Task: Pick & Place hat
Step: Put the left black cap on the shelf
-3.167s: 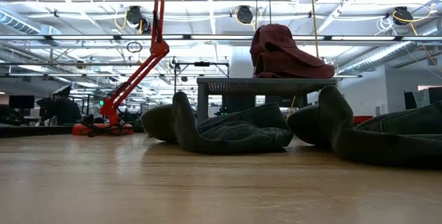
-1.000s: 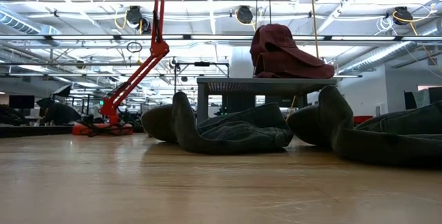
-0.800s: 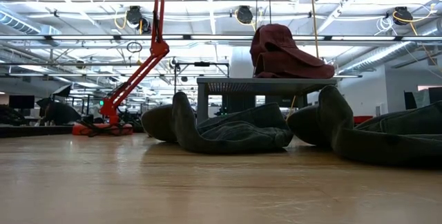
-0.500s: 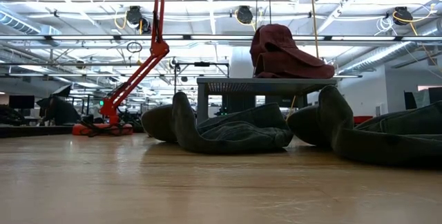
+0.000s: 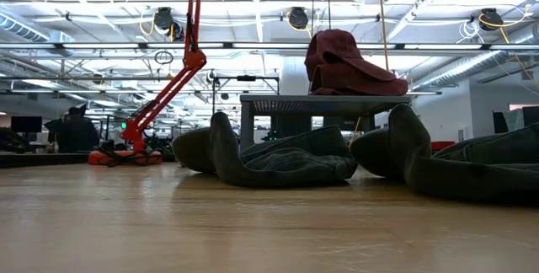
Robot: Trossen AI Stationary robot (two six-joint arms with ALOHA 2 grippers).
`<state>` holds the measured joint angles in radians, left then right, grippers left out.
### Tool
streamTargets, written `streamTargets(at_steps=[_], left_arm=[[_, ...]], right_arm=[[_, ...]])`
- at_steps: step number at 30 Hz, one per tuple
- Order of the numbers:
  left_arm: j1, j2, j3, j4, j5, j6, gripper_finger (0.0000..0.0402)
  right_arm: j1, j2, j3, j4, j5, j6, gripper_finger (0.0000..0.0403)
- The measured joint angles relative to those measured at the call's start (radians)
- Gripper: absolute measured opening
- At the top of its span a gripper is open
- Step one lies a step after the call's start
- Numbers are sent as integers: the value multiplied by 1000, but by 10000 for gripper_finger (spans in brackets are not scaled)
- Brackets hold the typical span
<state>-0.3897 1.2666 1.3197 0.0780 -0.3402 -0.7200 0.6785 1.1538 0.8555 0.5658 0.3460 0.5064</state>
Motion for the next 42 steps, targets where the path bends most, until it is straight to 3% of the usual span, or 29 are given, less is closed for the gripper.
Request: streamTargets(at_steps=[3,6,8,10,15,24,30,42], left_arm=[[3,-81,0,-152,86,5,7],[4,-154,0,-229,157,21,7],[4,-188,0,-265,184,37,7],[4,-209,0,-293,189,40,7],[4,-222,0,-280,233,62,7],[18,-112,0,-255,258,53,7],[71,-45,0,-180,297,50,7],[115,-31,0,-228,318,10,7]], right_arm=[[9,0,0,-61,53,52,205],[4,1,0,-89,196,100,203],[-11,0,0,-76,288,121,201],[-43,0,0,-61,309,150,201],[-144,0,0,-49,252,277,200],[-260,1,0,63,44,290,198],[-258,2,0,74,-38,293,197],[-175,2,0,138,-190,323,196]])
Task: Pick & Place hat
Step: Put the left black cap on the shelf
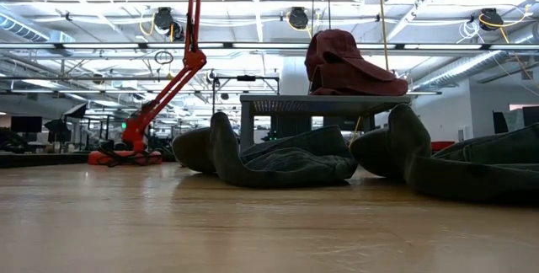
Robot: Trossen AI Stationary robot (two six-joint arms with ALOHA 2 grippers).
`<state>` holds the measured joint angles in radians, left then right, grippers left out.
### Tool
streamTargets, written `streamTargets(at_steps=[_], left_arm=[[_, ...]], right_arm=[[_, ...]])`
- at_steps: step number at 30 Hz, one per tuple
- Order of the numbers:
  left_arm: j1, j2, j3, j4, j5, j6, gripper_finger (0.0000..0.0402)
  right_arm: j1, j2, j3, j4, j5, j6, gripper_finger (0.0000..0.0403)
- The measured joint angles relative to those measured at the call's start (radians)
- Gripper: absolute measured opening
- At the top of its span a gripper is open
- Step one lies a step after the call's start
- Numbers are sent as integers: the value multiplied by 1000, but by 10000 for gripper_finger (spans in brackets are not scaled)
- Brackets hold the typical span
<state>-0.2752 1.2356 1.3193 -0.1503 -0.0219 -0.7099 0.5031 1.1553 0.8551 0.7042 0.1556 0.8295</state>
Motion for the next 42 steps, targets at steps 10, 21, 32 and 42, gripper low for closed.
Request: streamTargets(at_steps=[10,21,32,42], left_arm=[[8,-4,0,5,-10,-30,7],[8,-4,0,5,-66,-78,7],[9,-4,0,15,-92,-89,11],[9,-4,0,-64,-21,-102,121]], right_arm=[[57,-25,0,76,5,22,196],[75,-70,0,-28,35,41,152],[75,-124,0,-74,110,-9,11],[48,-191,356,-849,181,-78,9]])
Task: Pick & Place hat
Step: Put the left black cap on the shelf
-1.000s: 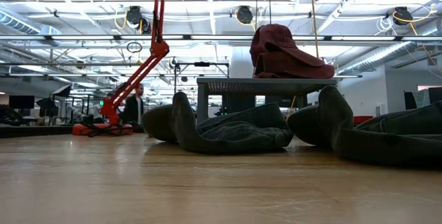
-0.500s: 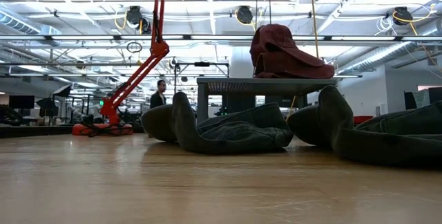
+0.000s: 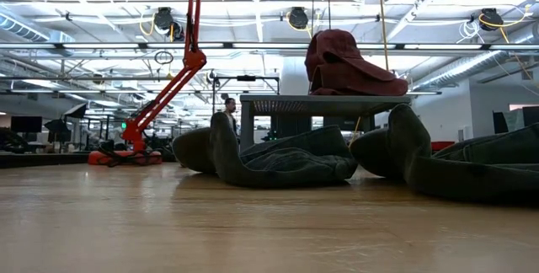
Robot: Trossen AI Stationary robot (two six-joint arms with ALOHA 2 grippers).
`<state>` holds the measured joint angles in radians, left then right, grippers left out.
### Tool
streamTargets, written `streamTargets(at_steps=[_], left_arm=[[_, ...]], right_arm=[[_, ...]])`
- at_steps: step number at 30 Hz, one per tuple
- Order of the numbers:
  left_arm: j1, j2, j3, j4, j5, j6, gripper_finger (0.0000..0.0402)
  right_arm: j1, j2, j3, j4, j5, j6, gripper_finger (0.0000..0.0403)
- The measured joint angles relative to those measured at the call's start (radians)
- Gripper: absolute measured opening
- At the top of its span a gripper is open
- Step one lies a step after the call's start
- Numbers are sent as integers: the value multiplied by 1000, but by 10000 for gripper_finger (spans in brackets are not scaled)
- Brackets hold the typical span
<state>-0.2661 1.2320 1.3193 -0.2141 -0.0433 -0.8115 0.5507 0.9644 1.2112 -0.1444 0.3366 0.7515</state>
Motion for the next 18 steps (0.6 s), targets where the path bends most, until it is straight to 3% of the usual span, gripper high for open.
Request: streamTargets(at_steps=[8,18], left_arm=[[-5,0,0,-205,10,-48,162],[-5,0,0,-194,18,-59,170]], right_arm=[[-104,141,408,-422,-5,-153,9],[-376,354,690,-533,-207,-279,9]])
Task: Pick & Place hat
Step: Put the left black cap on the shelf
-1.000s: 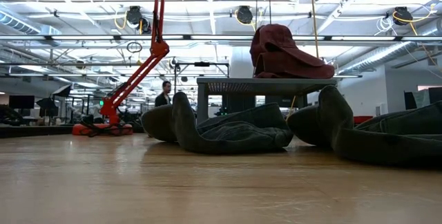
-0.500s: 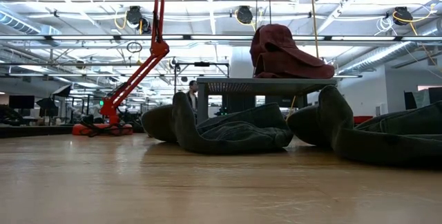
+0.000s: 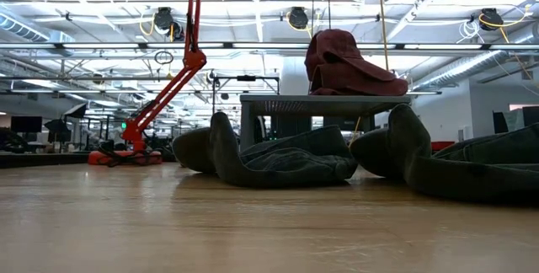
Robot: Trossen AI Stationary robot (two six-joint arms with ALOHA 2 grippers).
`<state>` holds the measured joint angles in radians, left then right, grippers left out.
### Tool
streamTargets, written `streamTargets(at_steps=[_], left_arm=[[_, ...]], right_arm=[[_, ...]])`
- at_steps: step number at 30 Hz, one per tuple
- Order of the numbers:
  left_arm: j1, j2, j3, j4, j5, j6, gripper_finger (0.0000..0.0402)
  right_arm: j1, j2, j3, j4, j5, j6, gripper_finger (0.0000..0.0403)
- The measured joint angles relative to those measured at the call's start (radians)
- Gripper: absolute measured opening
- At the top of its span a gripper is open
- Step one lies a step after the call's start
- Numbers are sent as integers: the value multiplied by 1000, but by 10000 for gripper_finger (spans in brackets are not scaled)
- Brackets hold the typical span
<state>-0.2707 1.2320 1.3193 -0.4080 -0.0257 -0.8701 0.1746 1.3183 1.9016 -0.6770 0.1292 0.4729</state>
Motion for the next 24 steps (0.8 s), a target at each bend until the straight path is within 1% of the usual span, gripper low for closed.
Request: streamTargets(at_steps=[3,10,15,21,24], left_arm=[[0,0,0,0,0,11,170],[2,0,0,-1,0,95,170],[3,0,0,-2,0,111,170],[27,0,0,-2,-32,126,170],[49,0,0,-1,-35,124,170]], right_arm=[[-103,65,55,8,-100,-6,9],[-368,222,157,15,-347,-4,9],[-535,318,172,55,-518,-22,9],[-675,420,172,154,-719,-50,9],[-726,467,173,151,-793,-74,9]])
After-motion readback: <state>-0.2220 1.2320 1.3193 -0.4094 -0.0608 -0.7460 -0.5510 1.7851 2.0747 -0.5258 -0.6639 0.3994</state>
